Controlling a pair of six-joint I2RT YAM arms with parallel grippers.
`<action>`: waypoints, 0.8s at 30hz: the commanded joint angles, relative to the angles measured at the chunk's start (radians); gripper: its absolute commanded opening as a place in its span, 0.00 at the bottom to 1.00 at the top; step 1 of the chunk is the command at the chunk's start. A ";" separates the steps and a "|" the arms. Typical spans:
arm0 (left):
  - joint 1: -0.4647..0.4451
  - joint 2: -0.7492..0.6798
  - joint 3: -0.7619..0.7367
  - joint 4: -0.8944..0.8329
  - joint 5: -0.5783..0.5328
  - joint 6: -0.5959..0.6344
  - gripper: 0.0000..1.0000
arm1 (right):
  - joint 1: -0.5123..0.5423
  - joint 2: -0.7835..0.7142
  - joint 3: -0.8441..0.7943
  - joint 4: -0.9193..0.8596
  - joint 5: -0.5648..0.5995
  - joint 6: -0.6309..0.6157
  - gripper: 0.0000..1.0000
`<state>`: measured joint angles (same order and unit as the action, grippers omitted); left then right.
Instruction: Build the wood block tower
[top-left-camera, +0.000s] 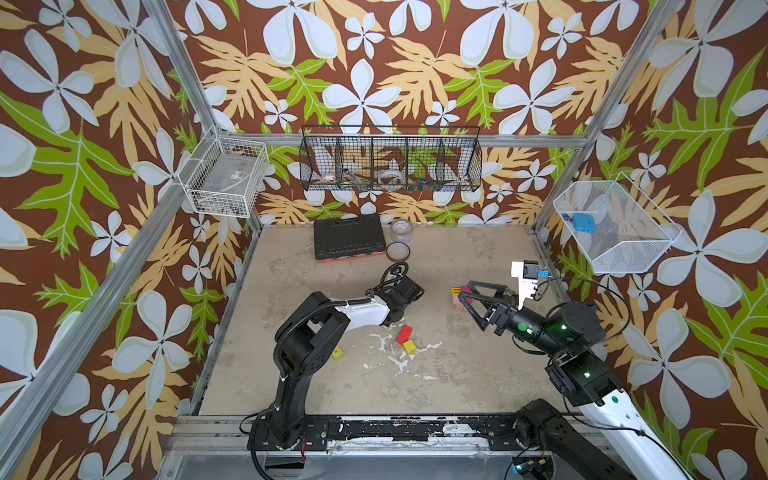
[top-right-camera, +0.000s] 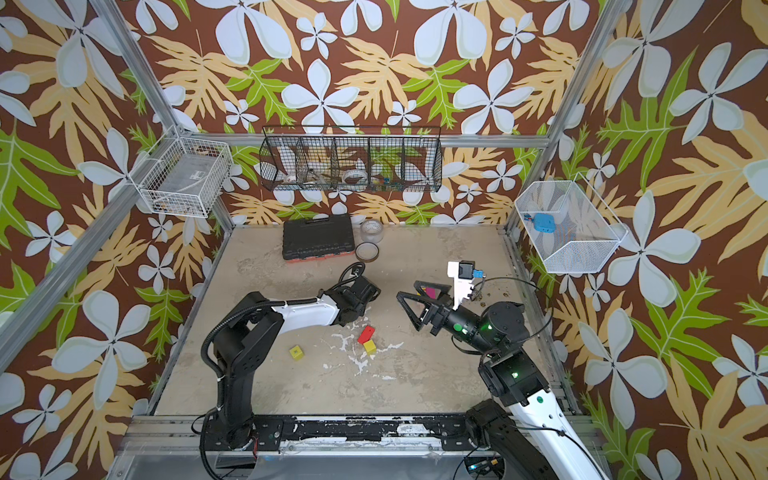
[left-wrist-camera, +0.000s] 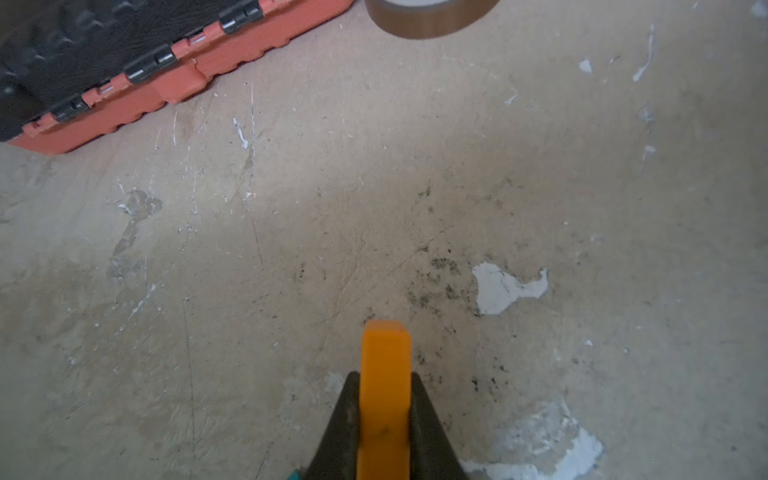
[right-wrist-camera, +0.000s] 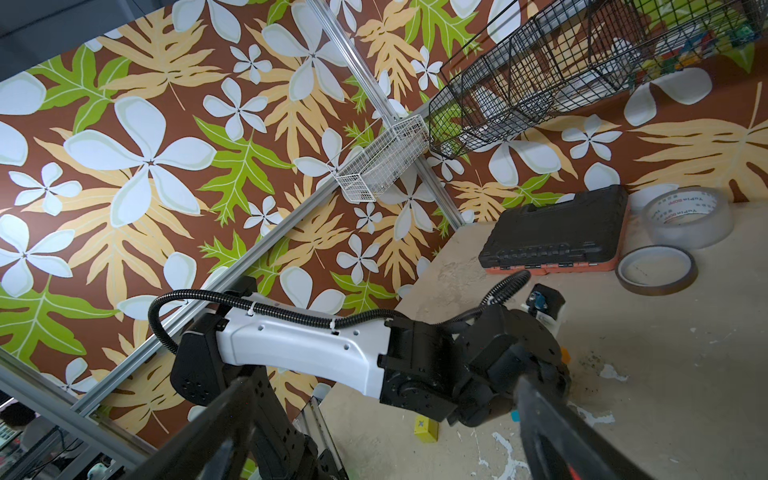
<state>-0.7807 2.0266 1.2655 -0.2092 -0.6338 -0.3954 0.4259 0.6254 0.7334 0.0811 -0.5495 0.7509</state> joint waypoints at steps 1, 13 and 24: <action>-0.009 0.041 0.036 -0.090 -0.116 0.003 0.05 | 0.001 -0.007 -0.004 0.039 0.001 0.011 0.97; -0.042 0.128 0.106 -0.120 -0.062 0.026 0.14 | 0.001 -0.010 0.001 0.025 0.004 -0.005 0.98; -0.052 0.110 0.102 -0.100 0.022 0.040 0.43 | 0.002 0.012 0.005 0.014 0.024 -0.013 0.99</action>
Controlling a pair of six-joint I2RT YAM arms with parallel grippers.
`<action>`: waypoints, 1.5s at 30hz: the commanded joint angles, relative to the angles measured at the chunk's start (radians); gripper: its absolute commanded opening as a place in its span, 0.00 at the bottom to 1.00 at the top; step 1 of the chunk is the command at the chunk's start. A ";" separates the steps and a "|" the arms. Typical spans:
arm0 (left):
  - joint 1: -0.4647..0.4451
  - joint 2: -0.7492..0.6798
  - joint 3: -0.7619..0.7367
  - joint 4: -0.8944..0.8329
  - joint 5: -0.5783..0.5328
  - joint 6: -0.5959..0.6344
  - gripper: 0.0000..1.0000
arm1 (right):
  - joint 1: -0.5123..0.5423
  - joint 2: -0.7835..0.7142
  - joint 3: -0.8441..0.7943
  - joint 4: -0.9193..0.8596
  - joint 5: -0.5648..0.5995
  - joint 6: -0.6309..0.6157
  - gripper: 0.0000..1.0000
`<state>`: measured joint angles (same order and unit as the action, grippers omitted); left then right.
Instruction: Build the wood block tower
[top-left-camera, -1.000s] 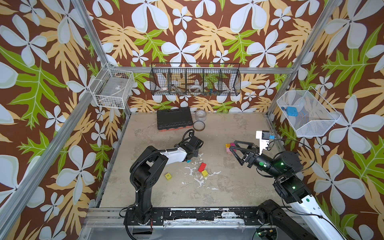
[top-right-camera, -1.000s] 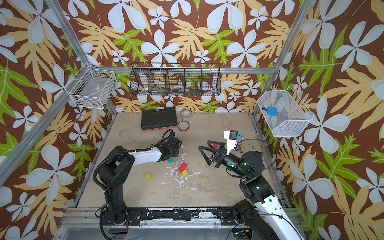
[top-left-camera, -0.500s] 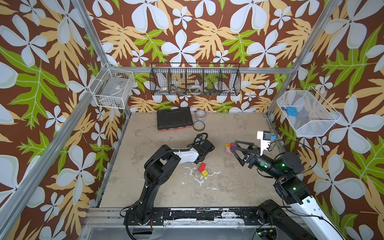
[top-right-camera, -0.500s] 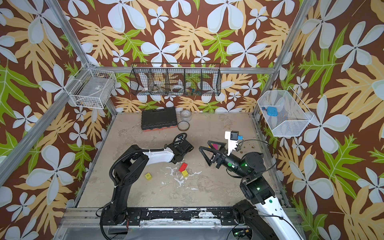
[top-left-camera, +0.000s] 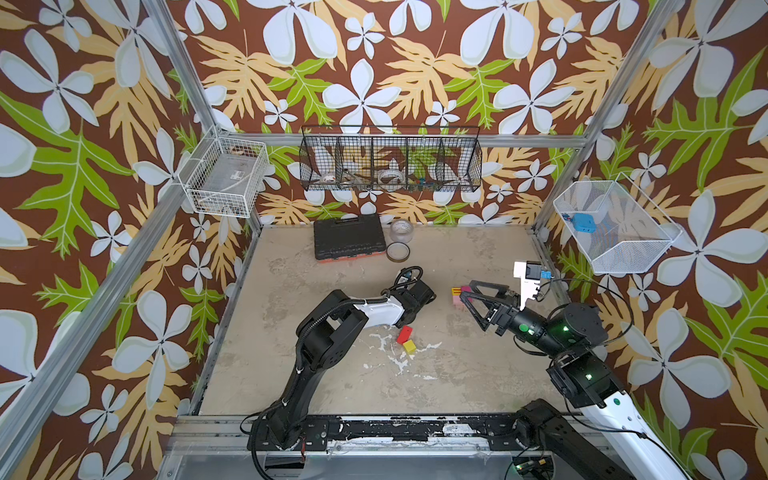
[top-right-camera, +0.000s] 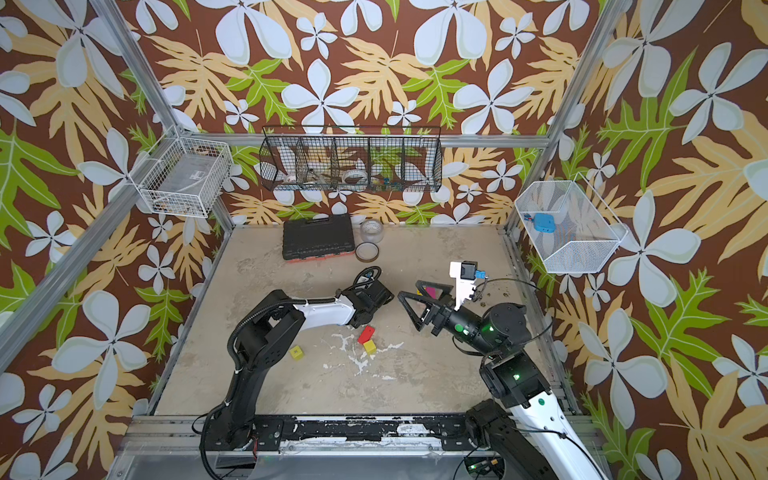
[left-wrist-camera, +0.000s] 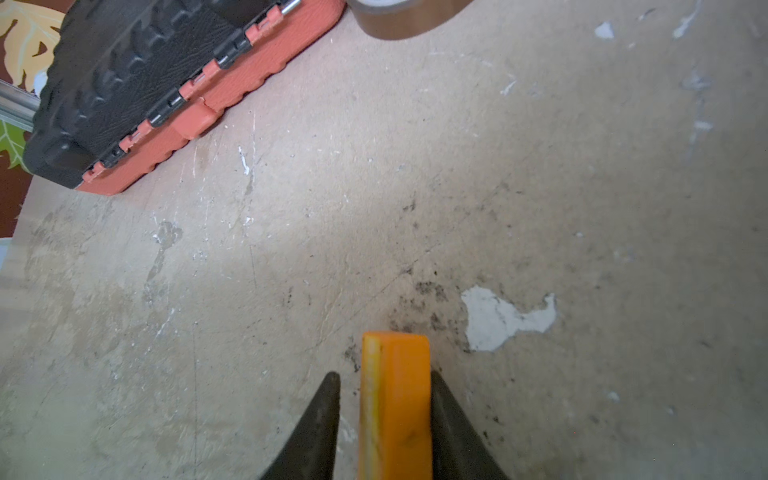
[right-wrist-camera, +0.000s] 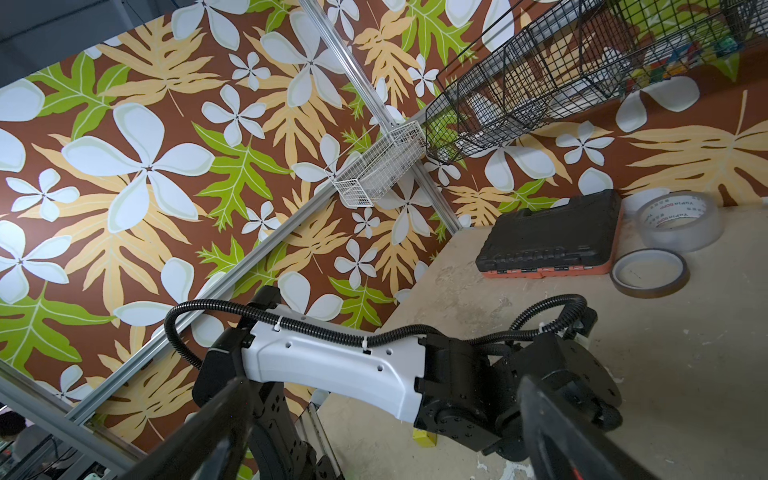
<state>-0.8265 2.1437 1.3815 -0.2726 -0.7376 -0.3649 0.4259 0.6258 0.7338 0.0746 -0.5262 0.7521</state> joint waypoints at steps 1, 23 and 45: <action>-0.007 -0.013 -0.018 -0.032 0.134 0.010 0.45 | 0.001 0.017 0.008 0.015 -0.001 -0.017 0.99; 0.126 -0.300 -0.336 0.302 0.516 -0.073 0.59 | 0.001 0.039 0.076 -0.169 0.255 -0.204 1.00; 0.186 -0.665 -0.666 0.936 0.512 0.380 1.00 | -0.001 -0.033 -0.010 -0.192 0.764 -0.351 1.00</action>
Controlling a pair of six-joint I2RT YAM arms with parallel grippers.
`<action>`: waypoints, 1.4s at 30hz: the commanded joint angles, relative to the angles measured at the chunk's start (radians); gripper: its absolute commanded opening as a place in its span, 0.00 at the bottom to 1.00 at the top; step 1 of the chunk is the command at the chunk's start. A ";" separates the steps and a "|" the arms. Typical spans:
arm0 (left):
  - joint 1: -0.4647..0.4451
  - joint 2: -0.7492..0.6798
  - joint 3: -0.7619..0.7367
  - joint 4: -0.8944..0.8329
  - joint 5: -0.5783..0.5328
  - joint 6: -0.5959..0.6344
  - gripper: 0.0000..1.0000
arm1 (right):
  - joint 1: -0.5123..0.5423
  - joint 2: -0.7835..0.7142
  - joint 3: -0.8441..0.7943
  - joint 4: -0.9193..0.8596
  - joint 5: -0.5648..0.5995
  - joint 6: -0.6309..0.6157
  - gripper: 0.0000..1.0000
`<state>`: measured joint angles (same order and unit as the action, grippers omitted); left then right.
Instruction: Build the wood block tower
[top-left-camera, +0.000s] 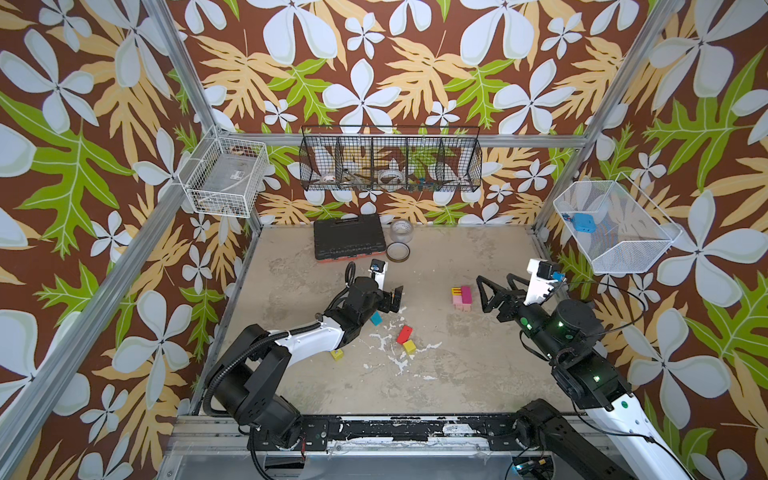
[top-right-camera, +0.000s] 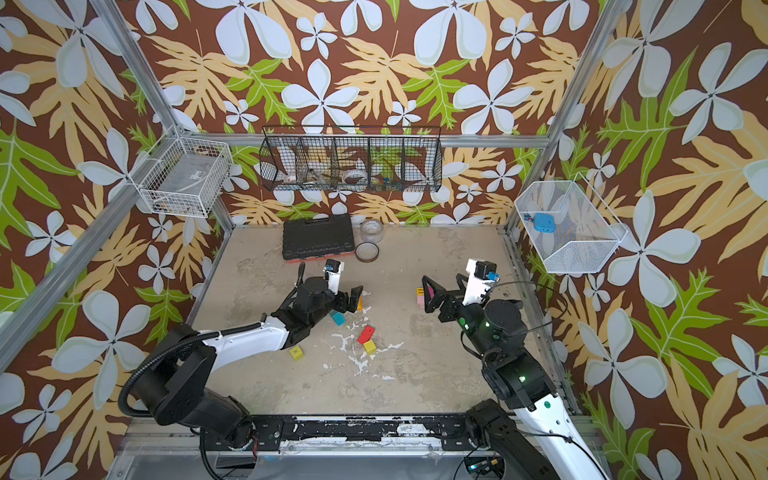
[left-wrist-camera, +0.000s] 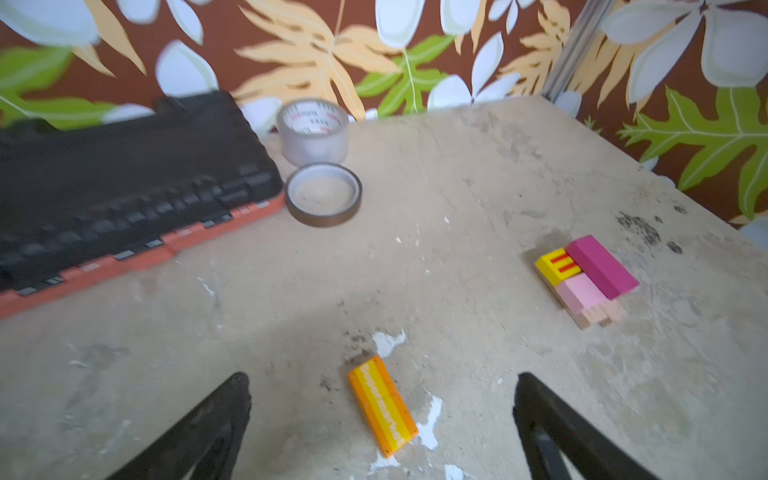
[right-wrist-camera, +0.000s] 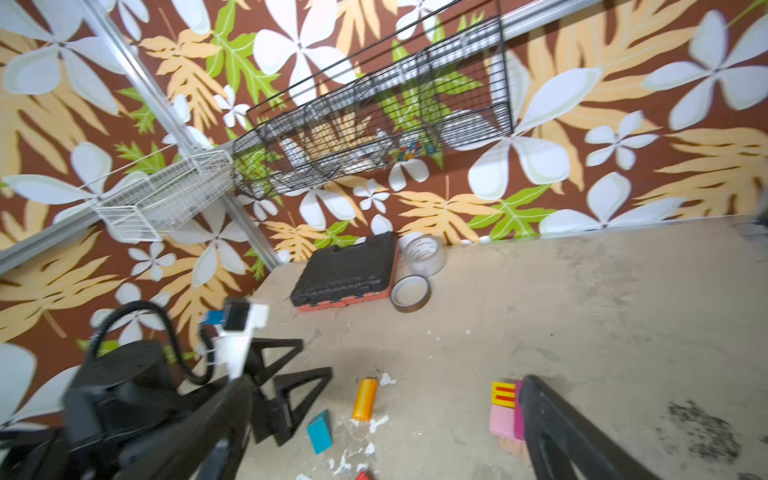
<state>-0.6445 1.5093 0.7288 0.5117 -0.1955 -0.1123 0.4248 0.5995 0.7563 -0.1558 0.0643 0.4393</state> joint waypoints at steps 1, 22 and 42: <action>0.006 -0.052 0.004 0.109 0.013 0.152 1.00 | -0.001 -0.007 -0.063 0.070 0.226 -0.056 1.00; 0.064 0.212 -0.001 0.088 0.540 0.180 1.00 | -0.242 0.329 -0.243 0.581 -0.017 -0.121 1.00; 0.065 0.416 0.231 -0.101 0.563 0.225 0.98 | -0.247 0.324 -0.232 0.549 -0.042 -0.122 1.00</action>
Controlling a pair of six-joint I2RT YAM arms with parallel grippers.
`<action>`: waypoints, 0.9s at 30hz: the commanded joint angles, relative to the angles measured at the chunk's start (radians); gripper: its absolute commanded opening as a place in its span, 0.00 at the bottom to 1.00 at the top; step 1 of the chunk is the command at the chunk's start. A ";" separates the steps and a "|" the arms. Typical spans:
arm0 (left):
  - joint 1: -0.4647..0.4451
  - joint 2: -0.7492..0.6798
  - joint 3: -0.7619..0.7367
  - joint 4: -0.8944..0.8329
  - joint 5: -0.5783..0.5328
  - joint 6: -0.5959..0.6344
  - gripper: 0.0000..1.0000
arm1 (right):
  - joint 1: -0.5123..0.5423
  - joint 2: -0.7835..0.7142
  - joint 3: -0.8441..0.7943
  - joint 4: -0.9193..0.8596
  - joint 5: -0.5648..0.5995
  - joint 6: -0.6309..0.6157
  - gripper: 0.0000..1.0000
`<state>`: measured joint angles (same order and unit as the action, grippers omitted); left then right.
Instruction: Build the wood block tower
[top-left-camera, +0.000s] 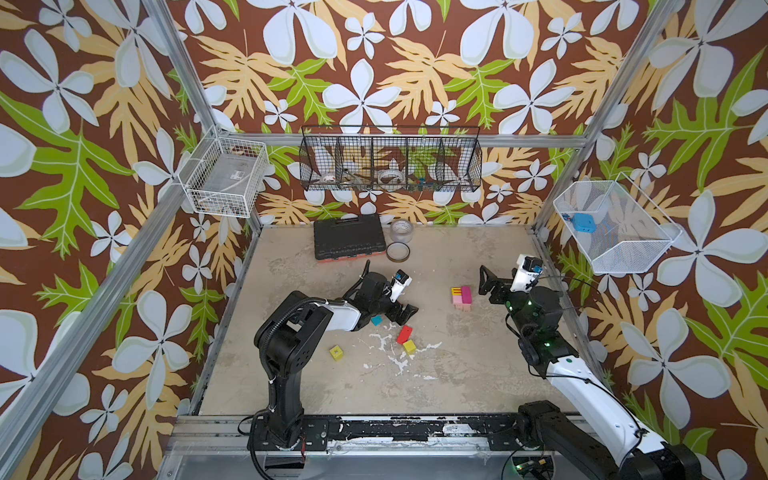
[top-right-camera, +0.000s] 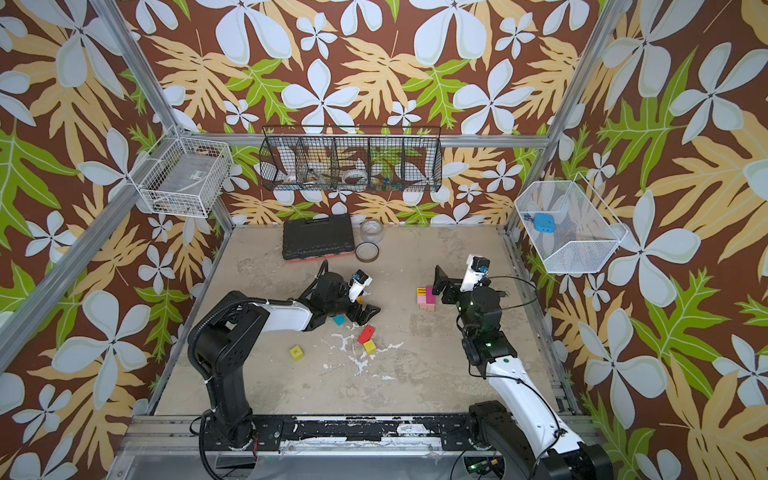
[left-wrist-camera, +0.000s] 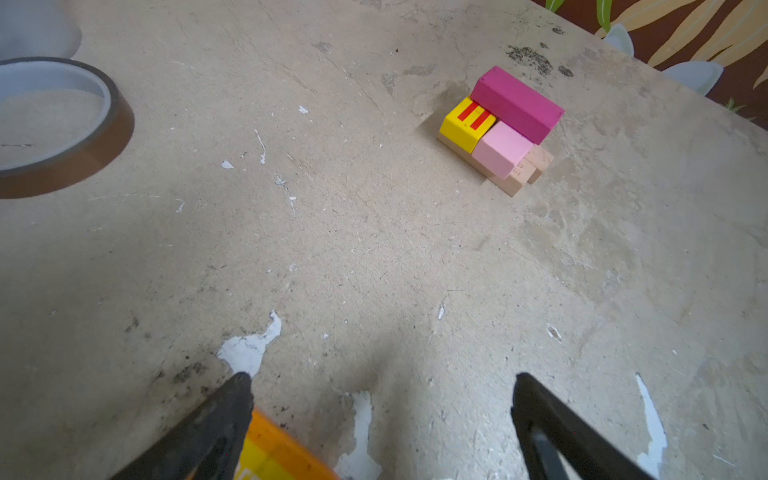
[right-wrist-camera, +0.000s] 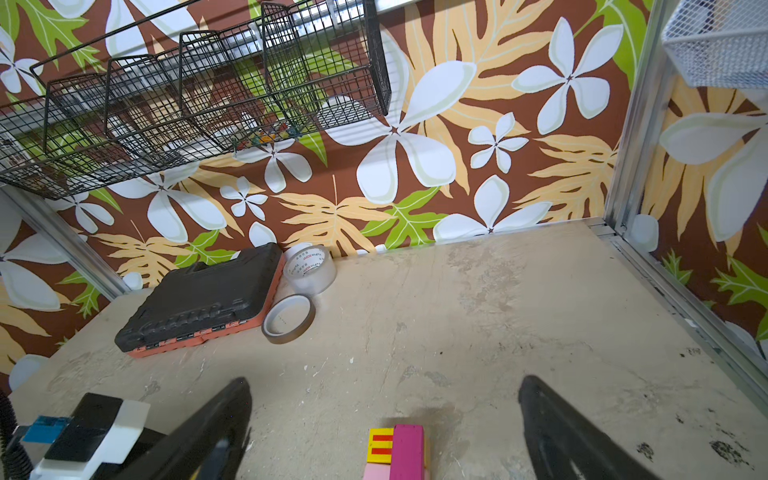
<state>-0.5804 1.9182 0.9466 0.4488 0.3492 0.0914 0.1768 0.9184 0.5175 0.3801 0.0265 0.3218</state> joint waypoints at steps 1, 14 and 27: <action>0.001 0.011 0.015 -0.034 0.016 0.026 0.98 | 0.001 0.011 0.010 0.010 -0.005 -0.004 1.00; 0.051 0.076 0.116 -0.101 -0.018 0.025 0.98 | 0.001 0.049 0.034 -0.007 -0.011 -0.010 1.00; 0.067 0.070 0.080 -0.111 0.126 0.025 0.89 | 0.001 0.056 0.046 -0.025 -0.013 -0.010 1.00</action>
<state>-0.5137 1.9934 1.0298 0.3481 0.4438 0.1246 0.1768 0.9726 0.5579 0.3614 0.0223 0.3141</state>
